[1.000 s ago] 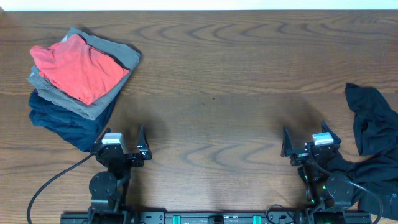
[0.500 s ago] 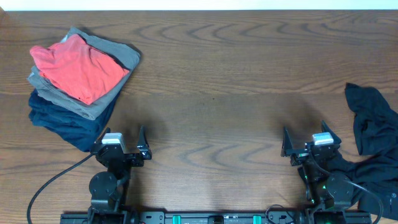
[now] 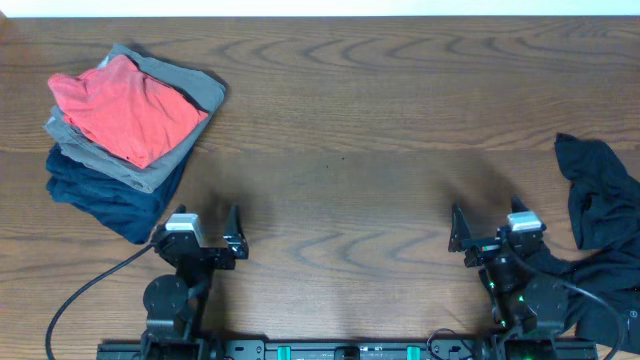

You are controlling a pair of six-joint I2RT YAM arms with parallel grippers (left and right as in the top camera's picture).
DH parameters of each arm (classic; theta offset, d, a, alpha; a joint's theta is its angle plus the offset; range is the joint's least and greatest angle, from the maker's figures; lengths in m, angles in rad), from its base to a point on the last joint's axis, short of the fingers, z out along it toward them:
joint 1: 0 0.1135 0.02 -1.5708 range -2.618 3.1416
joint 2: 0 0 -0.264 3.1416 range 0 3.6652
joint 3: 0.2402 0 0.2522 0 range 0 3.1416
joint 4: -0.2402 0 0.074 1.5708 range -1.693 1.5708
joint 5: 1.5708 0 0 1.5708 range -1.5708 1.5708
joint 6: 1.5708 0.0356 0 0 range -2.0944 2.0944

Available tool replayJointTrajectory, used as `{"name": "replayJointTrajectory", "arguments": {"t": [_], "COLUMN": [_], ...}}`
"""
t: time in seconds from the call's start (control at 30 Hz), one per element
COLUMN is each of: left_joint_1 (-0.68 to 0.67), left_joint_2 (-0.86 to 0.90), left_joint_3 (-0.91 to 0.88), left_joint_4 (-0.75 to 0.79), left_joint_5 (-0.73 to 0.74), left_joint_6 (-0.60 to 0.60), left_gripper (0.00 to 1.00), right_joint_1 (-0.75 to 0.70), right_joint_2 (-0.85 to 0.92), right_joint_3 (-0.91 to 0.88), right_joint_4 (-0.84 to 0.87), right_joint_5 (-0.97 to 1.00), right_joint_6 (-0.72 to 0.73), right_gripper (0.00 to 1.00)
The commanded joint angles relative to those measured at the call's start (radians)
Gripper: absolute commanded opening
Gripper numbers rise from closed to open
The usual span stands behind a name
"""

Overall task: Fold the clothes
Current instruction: 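Reach the right gripper to the crumpled black shirt and grasp it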

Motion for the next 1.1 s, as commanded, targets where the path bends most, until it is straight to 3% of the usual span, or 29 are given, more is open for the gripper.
{"name": "replayJointTrajectory", "arguments": {"t": [0.0, 0.27, 0.57, 0.77, 1.07], "left_joint_1": [0.004, 0.004, 0.004, 0.004, 0.004], "left_joint_2": [0.047, 0.313, 0.668, 0.771, 0.812], "left_joint_3": [0.049, 0.316, 0.569, 0.575, 0.575], "left_joint_4": [-0.117, -0.377, -0.574, -0.571, -0.571], "left_joint_5": [0.071, 0.119, 0.119, 0.119, 0.119], "left_joint_6": [-0.071, -0.074, -0.073, -0.074, -0.074], "left_gripper": [0.98, 0.98, 0.98, 0.98, 0.98], "right_joint_1": [0.011, 0.011, 0.010, -0.033, -0.085], "right_joint_2": [0.051, 0.330, 0.623, 0.737, 0.952], "right_joint_3": [0.082, 0.335, 0.450, 0.444, 0.394], "right_joint_4": [-0.166, -0.518, -0.560, -0.733, -0.711], "right_joint_5": [0.073, 0.246, 0.116, 0.493, 0.511], "right_joint_6": [0.057, 0.057, 0.058, 0.559, 0.727], "right_gripper": [0.99, 0.99, 0.99, 0.99, 0.99]}}
